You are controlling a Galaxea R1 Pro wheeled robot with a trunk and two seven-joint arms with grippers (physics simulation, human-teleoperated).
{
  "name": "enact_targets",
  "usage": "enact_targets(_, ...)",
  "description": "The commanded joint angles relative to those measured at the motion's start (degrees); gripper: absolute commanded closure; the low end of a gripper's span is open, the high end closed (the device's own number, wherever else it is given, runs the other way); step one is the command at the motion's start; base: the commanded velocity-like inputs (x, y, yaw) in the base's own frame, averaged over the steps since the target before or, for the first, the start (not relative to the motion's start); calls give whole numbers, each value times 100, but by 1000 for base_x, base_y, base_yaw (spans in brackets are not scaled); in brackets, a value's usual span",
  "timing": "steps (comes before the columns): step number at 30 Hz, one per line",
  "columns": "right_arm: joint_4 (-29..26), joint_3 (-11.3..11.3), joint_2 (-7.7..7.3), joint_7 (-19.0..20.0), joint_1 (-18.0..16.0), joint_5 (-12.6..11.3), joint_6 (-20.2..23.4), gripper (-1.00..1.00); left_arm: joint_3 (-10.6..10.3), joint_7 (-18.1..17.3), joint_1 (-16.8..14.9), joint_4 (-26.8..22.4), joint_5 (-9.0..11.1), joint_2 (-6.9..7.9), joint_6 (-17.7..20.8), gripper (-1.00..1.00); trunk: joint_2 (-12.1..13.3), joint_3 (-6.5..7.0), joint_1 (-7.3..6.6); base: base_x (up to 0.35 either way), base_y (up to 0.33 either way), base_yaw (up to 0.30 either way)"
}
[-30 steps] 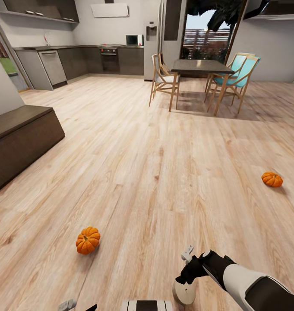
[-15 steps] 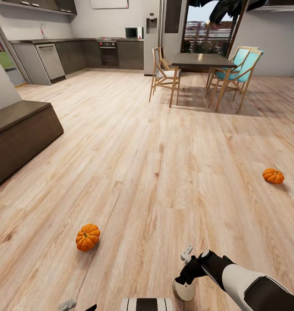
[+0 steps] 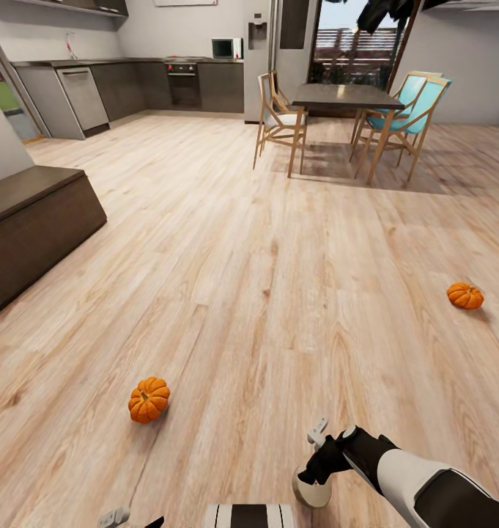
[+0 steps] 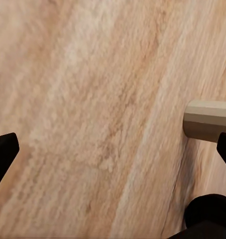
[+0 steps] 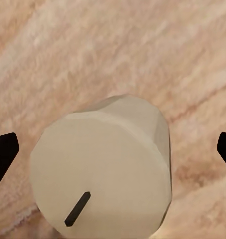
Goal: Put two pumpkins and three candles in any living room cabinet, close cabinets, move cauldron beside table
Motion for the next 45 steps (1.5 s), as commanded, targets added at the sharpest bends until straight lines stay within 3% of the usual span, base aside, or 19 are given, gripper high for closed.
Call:
enact_targets(1, -6, -37, -2, 21, -3, 38, 28, -100, -3, -18, -2, 3, 14, 1, 3, -100, -2, -4, -1, 0, 0, 0)
enact_targets(5, -4, -37, -2, 21, -3, 38, 28, -100, -3, -18, -2, 3, 14, 1, 4, -100, -7, -93, 9, 0, 0, 0)
enact_targets(38, -10, -37, -2, 16, -2, 37, 28, -100, 6, -9, -2, 4, 23, -3, 4, -100, -7, -93, 9, -30, 3, 0)
enact_targets(45, -12, -37, -2, -148, -4, 30, 28, -100, 6, -9, -2, 3, 23, -7, 4, -100, -8, -115, 12, 0, 0, 0)
